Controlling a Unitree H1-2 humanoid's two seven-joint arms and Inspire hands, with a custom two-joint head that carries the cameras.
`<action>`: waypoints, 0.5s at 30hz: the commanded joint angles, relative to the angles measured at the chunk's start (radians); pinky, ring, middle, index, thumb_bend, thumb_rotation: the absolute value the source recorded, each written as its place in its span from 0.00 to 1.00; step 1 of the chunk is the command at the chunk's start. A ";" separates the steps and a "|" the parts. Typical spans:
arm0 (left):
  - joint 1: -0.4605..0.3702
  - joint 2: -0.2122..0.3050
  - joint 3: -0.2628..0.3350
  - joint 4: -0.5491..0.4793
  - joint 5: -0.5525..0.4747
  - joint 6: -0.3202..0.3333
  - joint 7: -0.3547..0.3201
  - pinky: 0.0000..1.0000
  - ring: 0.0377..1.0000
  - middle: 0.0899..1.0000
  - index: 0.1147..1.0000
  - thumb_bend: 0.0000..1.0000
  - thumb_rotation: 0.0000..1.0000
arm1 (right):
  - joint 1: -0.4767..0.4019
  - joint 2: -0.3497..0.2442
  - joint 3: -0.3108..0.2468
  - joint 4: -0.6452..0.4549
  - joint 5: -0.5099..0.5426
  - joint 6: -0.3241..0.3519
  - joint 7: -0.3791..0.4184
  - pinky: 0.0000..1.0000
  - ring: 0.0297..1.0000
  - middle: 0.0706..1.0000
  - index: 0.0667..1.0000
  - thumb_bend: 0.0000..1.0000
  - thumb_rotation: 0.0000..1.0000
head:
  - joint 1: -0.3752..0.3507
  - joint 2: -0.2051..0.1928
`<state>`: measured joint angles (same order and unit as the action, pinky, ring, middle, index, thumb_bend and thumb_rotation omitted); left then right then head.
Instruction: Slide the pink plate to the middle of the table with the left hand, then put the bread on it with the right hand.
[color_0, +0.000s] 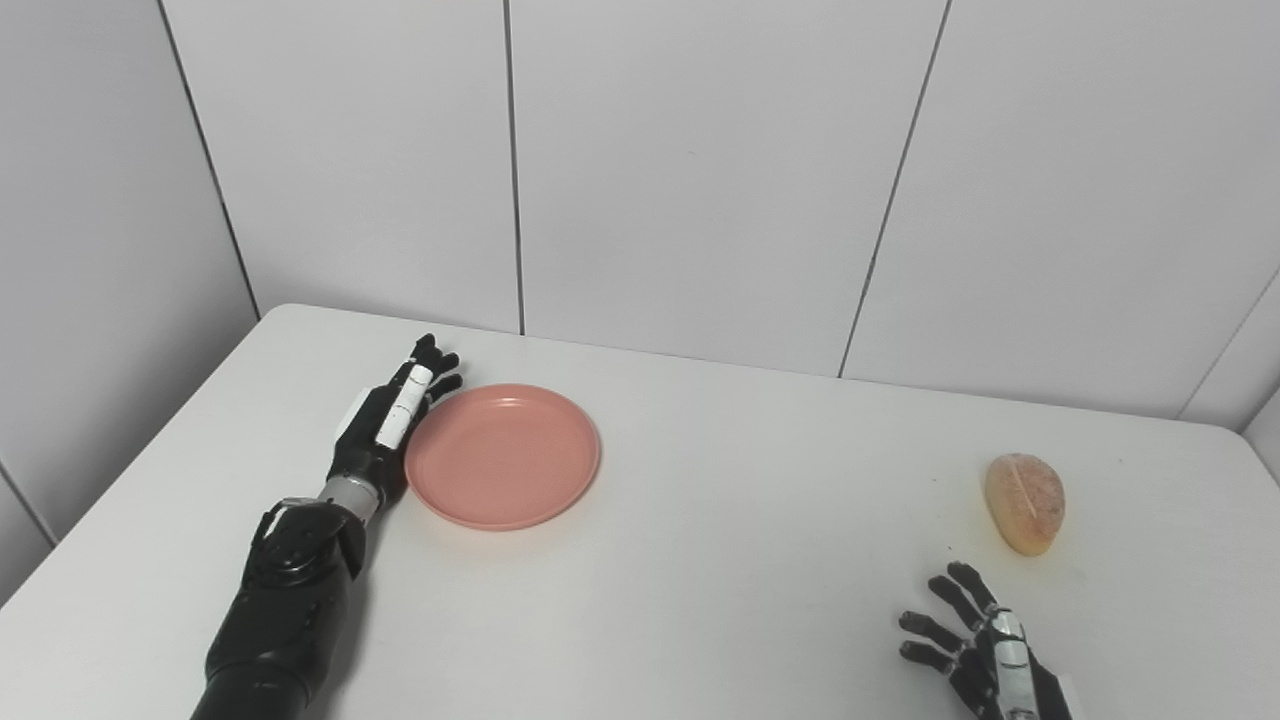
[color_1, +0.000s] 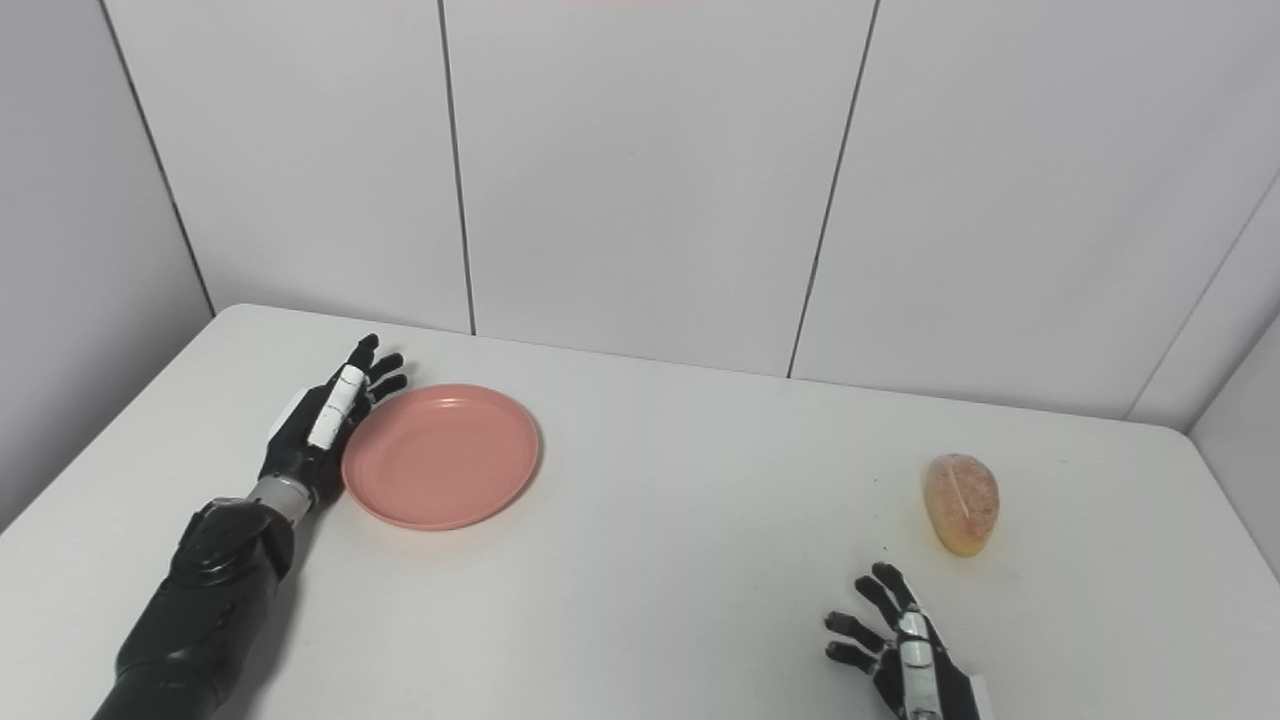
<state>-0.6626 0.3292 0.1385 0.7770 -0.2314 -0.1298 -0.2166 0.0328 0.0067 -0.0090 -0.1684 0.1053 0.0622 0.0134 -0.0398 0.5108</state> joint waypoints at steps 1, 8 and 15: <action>-0.012 -0.016 -0.010 -0.040 0.015 0.020 0.002 0.81 0.91 0.91 0.98 0.96 0.82 | 0.011 0.012 0.016 -0.015 -0.005 0.007 0.007 0.67 0.72 0.86 0.87 0.72 1.00 | 0.001 0.001; 0.019 -0.049 -0.004 -0.120 0.025 0.071 0.044 0.79 0.89 0.90 0.96 0.96 0.82 | 0.009 0.020 0.020 -0.017 -0.009 0.014 -0.001 0.67 0.71 0.85 0.87 0.72 1.00 | -0.014 0.003; 0.043 -0.079 -0.005 -0.176 0.015 0.112 0.056 0.80 0.89 0.88 0.95 0.99 0.80 | 0.010 0.031 0.026 -0.020 -0.005 0.018 -0.003 0.67 0.71 0.86 0.87 0.73 0.99 | -0.034 0.011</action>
<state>-0.6056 0.2617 0.1390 0.6302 -0.2155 -0.0404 -0.1565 0.0348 0.0256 0.0015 -0.1759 0.0965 0.0628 0.0007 -0.0751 0.5215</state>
